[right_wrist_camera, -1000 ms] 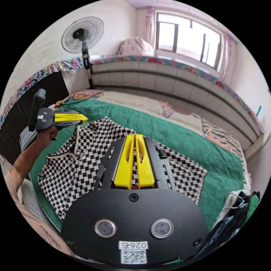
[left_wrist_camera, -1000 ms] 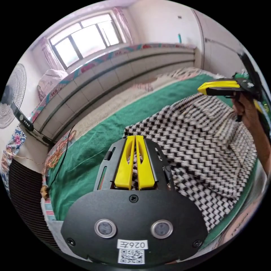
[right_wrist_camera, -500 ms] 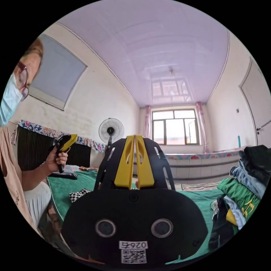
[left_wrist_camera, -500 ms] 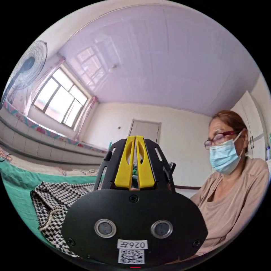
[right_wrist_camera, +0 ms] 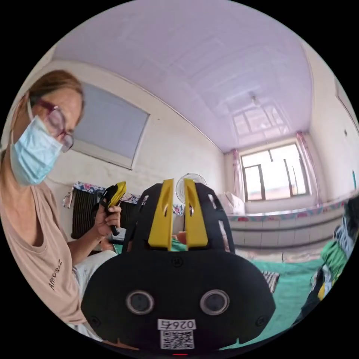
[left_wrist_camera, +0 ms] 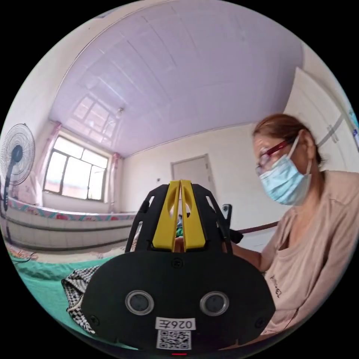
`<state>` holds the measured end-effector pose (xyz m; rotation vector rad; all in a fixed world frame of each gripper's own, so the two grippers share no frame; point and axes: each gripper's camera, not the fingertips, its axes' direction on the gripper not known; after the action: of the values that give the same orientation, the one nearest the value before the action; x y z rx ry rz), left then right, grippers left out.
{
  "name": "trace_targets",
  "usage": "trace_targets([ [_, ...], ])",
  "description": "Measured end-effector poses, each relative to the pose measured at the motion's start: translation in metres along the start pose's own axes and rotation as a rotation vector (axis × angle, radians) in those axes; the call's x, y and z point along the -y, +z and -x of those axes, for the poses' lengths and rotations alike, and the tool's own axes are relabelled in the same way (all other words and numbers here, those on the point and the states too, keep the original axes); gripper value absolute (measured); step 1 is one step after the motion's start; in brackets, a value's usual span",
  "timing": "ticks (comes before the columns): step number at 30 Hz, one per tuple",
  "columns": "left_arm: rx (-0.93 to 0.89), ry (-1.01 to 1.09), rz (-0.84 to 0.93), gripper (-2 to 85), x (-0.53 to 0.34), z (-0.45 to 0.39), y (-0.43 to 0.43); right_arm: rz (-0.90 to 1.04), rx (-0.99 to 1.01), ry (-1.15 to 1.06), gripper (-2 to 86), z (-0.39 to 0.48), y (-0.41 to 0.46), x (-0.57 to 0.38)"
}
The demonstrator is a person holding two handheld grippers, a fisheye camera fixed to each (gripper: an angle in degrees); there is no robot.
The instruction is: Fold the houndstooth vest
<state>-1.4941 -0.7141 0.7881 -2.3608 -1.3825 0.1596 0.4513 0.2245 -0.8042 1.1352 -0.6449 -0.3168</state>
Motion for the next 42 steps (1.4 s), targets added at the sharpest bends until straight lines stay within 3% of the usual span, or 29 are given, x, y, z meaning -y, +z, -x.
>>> trace_targets([
  [2,0.068,-0.032,0.07,-0.7,0.005,0.009,0.037,0.089,-0.028,0.093,2.7,-0.03,0.003,-0.021],
  [6,0.095,-0.166,0.281,-0.7,0.005,0.049,0.148,0.498,-0.236,0.302,-0.8,-0.11,0.024,-0.095],
  [13,0.145,-0.21,0.745,0.0,-0.025,0.113,0.401,0.742,-0.464,0.673,-0.8,-0.221,0.015,-0.214],
  [22,0.19,-0.163,1.169,6.8,-0.086,0.171,0.704,0.953,-0.453,0.853,3.2,-0.277,0.063,-0.323],
  [28,0.254,-0.173,1.402,8.7,-0.135,0.194,0.858,1.14,-0.518,0.813,7.0,-0.288,0.108,-0.371],
  [33,0.261,-0.182,1.51,10.7,-0.153,0.198,0.955,1.239,-0.542,0.824,9.8,-0.3,0.132,-0.409],
  [42,0.301,-0.145,1.717,15.2,-0.2,0.188,1.08,1.164,-0.491,0.9,9.6,-0.323,0.131,-0.424],
])
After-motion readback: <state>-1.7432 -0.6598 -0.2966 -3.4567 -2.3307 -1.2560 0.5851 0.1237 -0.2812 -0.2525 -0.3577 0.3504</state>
